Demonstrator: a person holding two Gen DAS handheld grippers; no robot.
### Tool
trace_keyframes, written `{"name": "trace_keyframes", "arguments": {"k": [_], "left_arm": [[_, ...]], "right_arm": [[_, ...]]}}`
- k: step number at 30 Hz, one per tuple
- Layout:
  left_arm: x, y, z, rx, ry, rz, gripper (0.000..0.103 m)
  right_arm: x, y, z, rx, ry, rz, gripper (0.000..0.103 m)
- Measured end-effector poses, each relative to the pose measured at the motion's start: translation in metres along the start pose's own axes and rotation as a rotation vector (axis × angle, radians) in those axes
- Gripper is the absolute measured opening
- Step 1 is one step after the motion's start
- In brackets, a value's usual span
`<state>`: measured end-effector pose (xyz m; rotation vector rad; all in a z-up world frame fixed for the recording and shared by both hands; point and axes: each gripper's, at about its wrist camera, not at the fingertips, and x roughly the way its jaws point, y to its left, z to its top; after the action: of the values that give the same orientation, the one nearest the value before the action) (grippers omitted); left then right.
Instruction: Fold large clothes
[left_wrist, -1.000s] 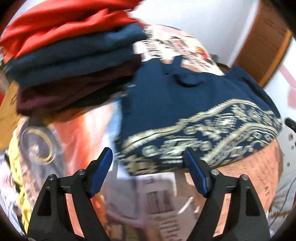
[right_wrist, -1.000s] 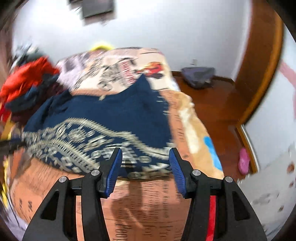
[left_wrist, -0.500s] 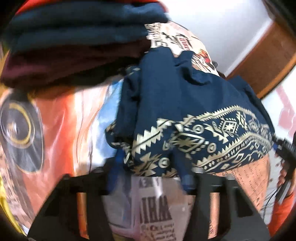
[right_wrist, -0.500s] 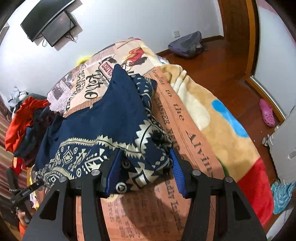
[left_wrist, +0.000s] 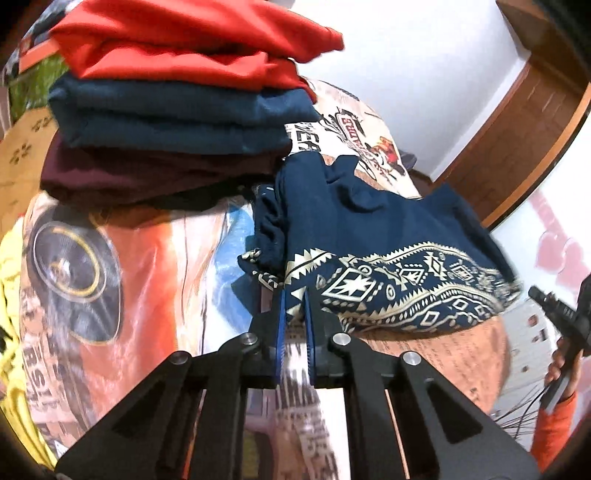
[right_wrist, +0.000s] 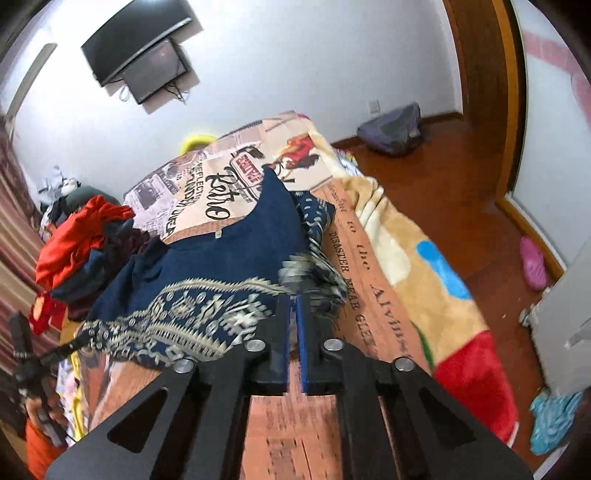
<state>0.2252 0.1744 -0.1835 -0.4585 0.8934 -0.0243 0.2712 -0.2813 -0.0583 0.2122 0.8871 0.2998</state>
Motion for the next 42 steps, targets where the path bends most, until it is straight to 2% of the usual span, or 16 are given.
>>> {"name": "trace_keyframes", "arguments": {"k": [3, 6, 9, 11, 12, 13, 14, 16, 17, 20, 25, 31, 35, 38, 41, 42], "left_arm": [[0.001, 0.006, -0.004, -0.014, 0.0, 0.023, 0.0], [-0.011, 0.012, -0.009, -0.01, -0.008, 0.059, 0.0], [-0.015, 0.014, -0.012, -0.015, 0.002, 0.083, 0.0], [-0.012, 0.016, -0.013, -0.024, 0.019, 0.08, 0.004], [-0.009, 0.016, -0.012, -0.03, 0.027, 0.074, 0.012], [-0.007, 0.017, -0.013, -0.046, 0.04, 0.059, 0.028], [-0.003, 0.017, -0.013, -0.066, 0.053, 0.035, 0.037], [0.005, 0.015, -0.015, -0.1, 0.074, 0.002, 0.073], [0.011, 0.013, -0.016, -0.123, 0.097, -0.014, 0.077], [0.027, 0.007, -0.018, -0.158, 0.149, -0.112, 0.078], [0.063, -0.003, -0.013, -0.222, 0.234, -0.237, 0.078], [0.092, -0.011, 0.003, -0.233, 0.244, -0.253, 0.078], [0.107, -0.009, 0.008, -0.253, 0.22, -0.255, 0.077], [0.106, -0.015, 0.009, -0.24, 0.194, -0.22, 0.068], [0.102, -0.025, 0.007, -0.193, 0.176, -0.183, 0.048], [0.098, -0.031, 0.007, -0.168, 0.164, -0.176, 0.039]], "right_arm": [[-0.009, -0.002, -0.003, -0.015, -0.003, -0.049, 0.003], [-0.01, -0.005, -0.006, -0.053, 0.007, -0.131, 0.003], [0.001, -0.01, -0.008, -0.037, 0.069, -0.105, 0.006], [0.014, -0.012, -0.009, 0.003, 0.126, -0.063, 0.018], [0.021, -0.014, -0.01, 0.028, 0.15, -0.046, 0.032], [0.03, -0.015, -0.011, 0.056, 0.168, -0.033, 0.043], [0.033, -0.013, -0.014, 0.069, 0.172, -0.026, 0.045], [0.048, -0.009, -0.017, 0.087, 0.188, -0.001, 0.045], [0.05, -0.006, -0.02, 0.087, 0.199, 0.007, 0.045], [0.067, -0.001, -0.022, 0.117, 0.238, 0.049, 0.046], [0.081, 0.0, -0.015, 0.169, 0.213, 0.085, 0.049], [0.094, -0.004, -0.006, 0.24, 0.186, 0.128, 0.049], [0.099, -0.007, -0.002, 0.283, 0.161, 0.168, 0.049], [0.103, -0.01, -0.001, 0.322, 0.137, 0.2, 0.033], [0.099, -0.003, 0.0, 0.308, 0.106, 0.199, 0.022], [0.097, 0.0, 0.001, 0.294, 0.096, 0.196, 0.019]]}}
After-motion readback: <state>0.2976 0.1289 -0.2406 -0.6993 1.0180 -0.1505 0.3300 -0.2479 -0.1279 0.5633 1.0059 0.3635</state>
